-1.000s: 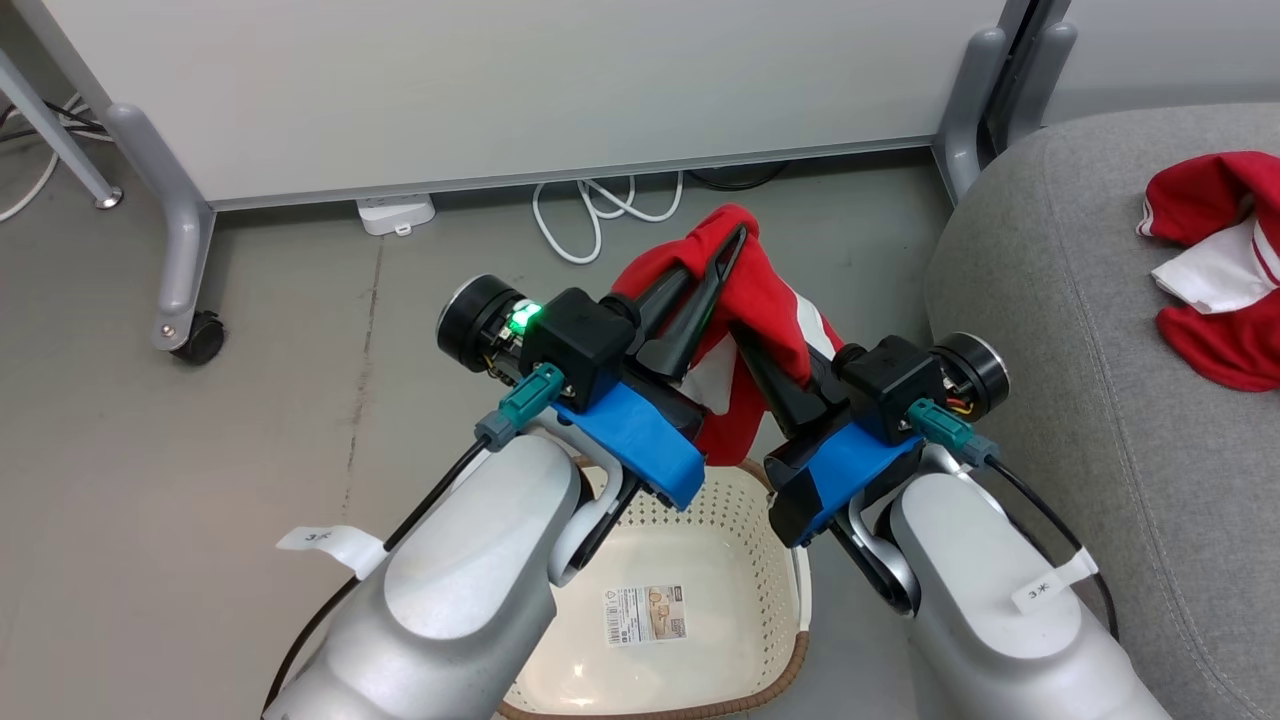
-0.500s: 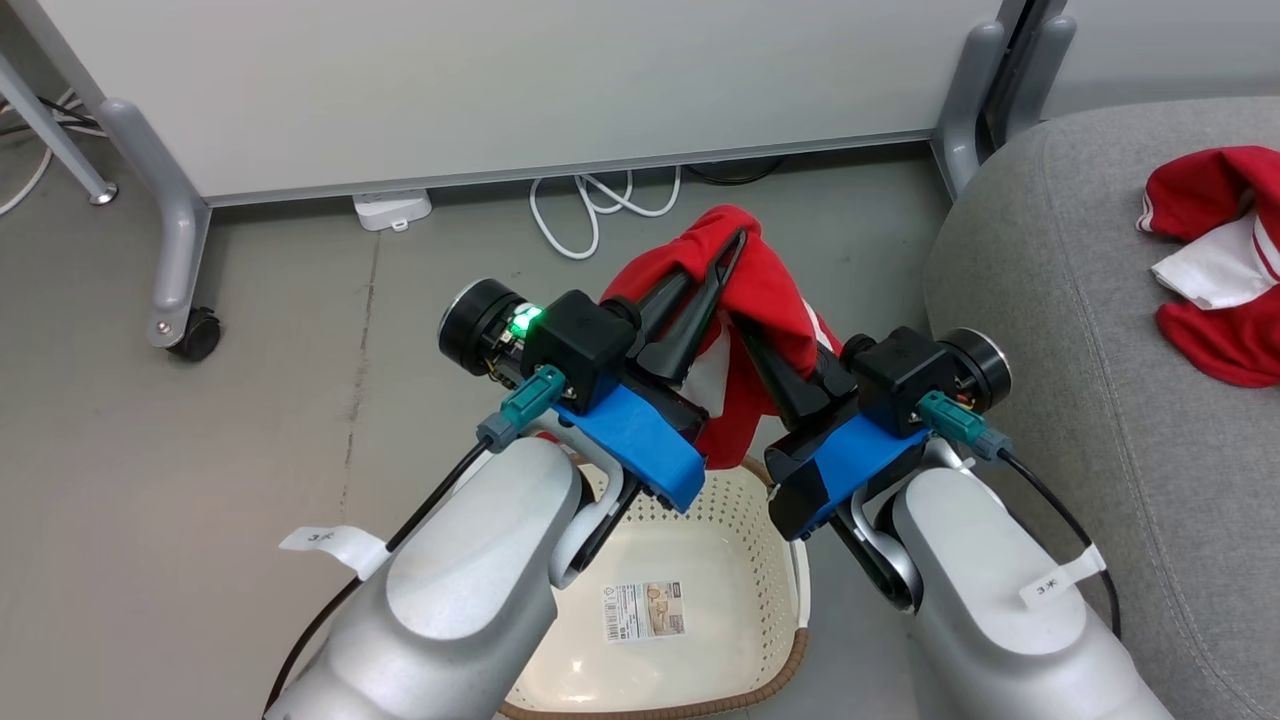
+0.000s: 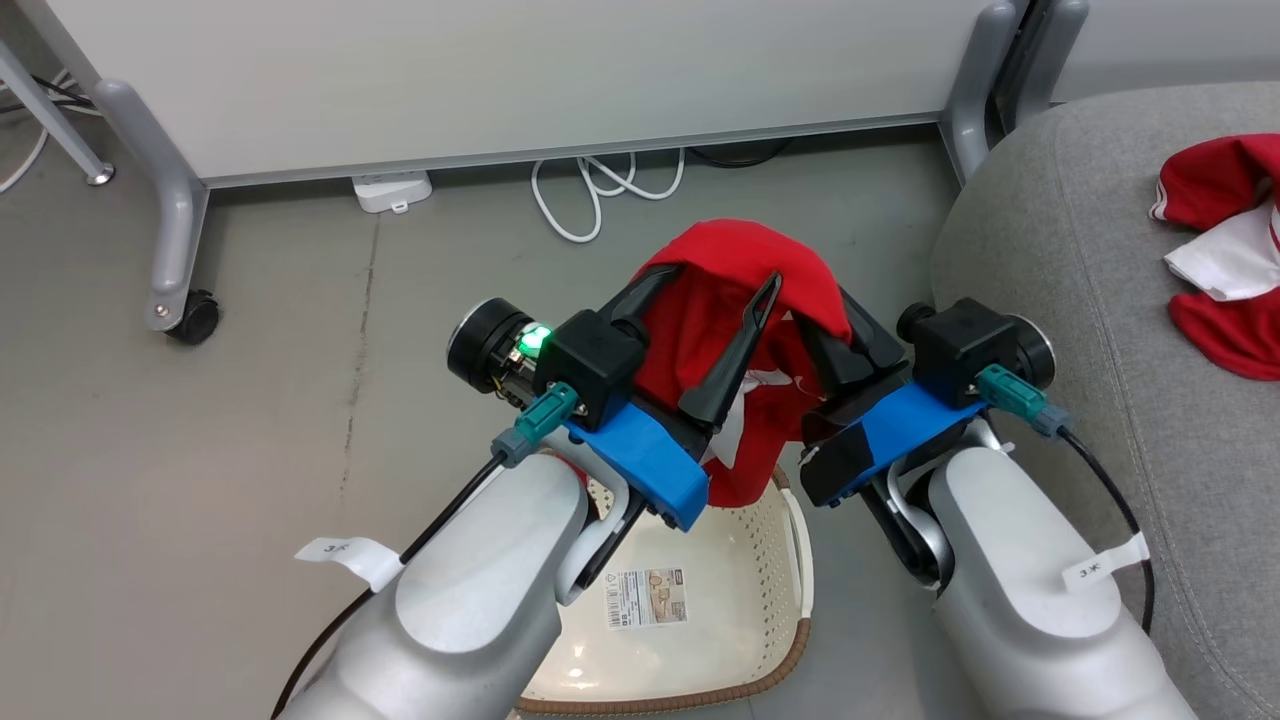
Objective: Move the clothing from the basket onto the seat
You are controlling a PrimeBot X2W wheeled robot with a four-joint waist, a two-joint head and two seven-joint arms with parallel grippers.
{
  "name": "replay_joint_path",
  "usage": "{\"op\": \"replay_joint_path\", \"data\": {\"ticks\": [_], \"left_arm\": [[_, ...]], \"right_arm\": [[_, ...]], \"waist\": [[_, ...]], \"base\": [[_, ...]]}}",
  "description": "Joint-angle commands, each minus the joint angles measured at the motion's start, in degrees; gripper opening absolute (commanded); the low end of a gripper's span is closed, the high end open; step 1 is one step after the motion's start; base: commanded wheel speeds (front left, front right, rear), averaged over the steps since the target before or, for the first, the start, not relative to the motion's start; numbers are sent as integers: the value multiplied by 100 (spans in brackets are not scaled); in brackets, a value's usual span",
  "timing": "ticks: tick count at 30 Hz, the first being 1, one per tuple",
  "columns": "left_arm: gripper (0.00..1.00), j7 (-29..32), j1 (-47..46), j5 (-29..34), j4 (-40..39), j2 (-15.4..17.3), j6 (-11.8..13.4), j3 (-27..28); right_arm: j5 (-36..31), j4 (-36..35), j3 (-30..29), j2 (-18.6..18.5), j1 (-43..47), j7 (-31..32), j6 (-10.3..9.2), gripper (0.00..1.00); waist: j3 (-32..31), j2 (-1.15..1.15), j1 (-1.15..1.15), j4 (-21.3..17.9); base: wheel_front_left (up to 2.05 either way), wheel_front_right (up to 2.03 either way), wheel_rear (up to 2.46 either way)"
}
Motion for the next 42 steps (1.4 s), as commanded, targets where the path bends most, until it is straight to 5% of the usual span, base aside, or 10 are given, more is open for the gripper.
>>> {"op": "replay_joint_path", "data": {"ticks": [1, 15, 27, 42], "left_arm": [[100, -23, 34, 26, 11, 8, 10, -15], [100, -24, 279, 27, -58, 179, 74, -122], [100, -21, 404, 124, -408, 492, 181, 41], [100, -22, 249, 204, -417, 502, 151, -30]], "right_arm": [[21, -43, -65, 4, 21, -4, 3, 0], [-68, -255, -923, 4, 159, -4, 3, 0], [-210, -637, -1370, -2, 428, -4, 3, 0], [-179, -1307, -1719, -58, 869, -4, 3, 0]], "waist": [[27, 0, 0, -3], [156, 0, 0, -309], [246, 0, 0, -1050], [352, 0, 0, -1895]], "base": [[0, 0, 0], [0, 0, 0], [0, 0, 0], [0, 0, 0]]}}
